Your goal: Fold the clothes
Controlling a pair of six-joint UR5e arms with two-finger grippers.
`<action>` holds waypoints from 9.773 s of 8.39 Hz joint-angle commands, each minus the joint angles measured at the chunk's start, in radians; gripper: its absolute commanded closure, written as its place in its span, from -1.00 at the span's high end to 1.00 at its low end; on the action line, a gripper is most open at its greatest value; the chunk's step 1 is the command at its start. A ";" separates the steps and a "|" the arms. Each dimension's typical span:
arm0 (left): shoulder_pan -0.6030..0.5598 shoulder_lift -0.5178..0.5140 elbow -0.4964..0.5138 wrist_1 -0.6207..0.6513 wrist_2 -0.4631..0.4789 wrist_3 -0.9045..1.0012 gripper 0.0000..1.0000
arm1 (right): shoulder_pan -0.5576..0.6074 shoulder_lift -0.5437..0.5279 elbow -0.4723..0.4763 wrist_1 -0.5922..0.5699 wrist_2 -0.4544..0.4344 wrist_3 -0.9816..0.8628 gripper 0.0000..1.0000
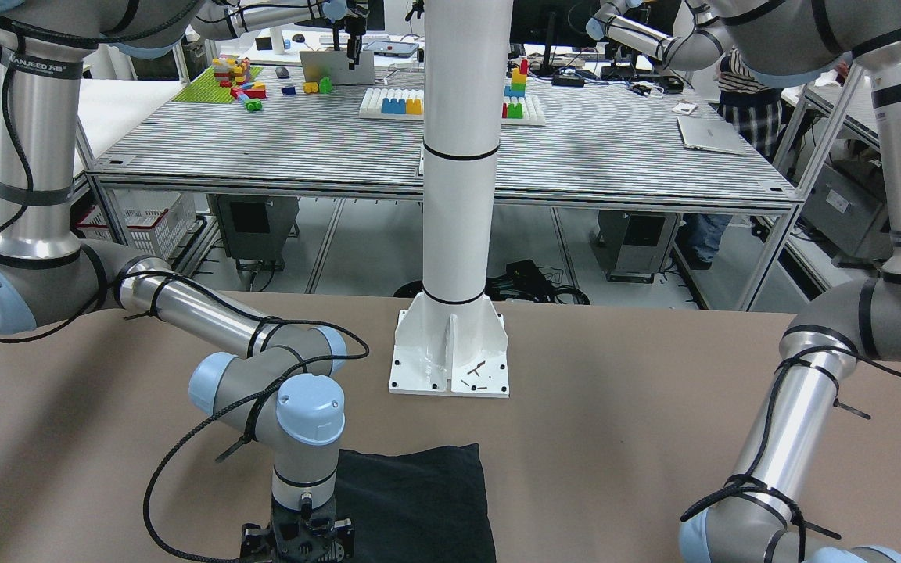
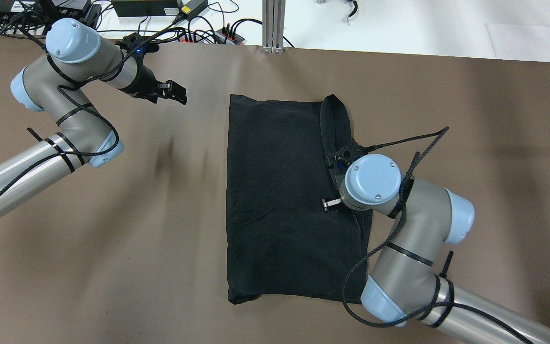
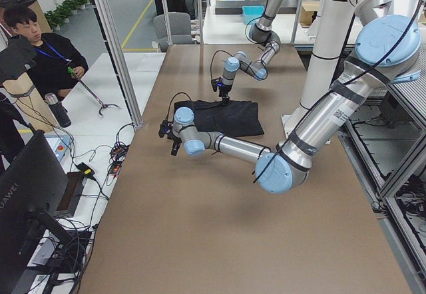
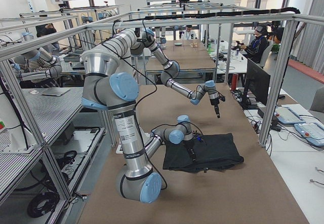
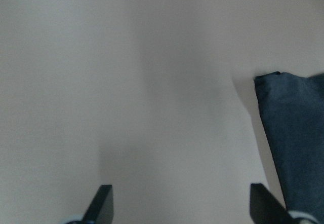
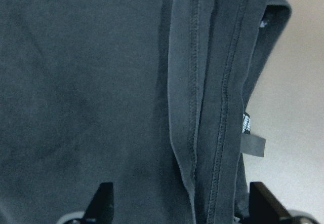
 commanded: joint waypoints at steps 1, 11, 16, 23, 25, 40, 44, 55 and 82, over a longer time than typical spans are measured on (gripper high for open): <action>0.000 0.000 0.001 0.000 0.000 0.002 0.90 | 0.004 0.021 -0.055 0.002 -0.002 -0.020 0.44; 0.002 0.000 0.001 0.001 0.000 0.003 0.90 | 0.053 -0.123 -0.008 0.119 0.005 -0.080 -0.81; 0.008 -0.001 0.003 0.003 0.002 0.003 0.90 | 0.105 -0.038 -0.027 0.108 0.036 -0.065 0.88; 0.006 -0.001 0.001 0.000 0.000 0.000 0.89 | 0.156 0.156 -0.385 0.173 0.028 -0.069 0.88; 0.006 -0.001 0.000 0.000 0.000 0.000 0.90 | 0.165 0.154 -0.388 0.175 0.024 -0.071 0.88; 0.313 0.004 -0.129 -0.003 0.126 -0.434 0.87 | 0.313 0.047 -0.286 0.282 0.143 -0.115 0.88; 0.358 0.002 -0.129 -0.014 0.149 -0.451 -0.65 | 0.313 0.039 -0.284 0.287 0.143 -0.115 0.88; 0.261 0.229 -0.325 -0.042 0.083 -0.372 -1.00 | 0.300 0.021 -0.252 0.288 0.143 -0.114 0.88; 0.786 0.636 -0.773 -0.046 0.756 -1.109 0.40 | -0.238 -0.196 0.328 0.295 -0.298 1.184 0.85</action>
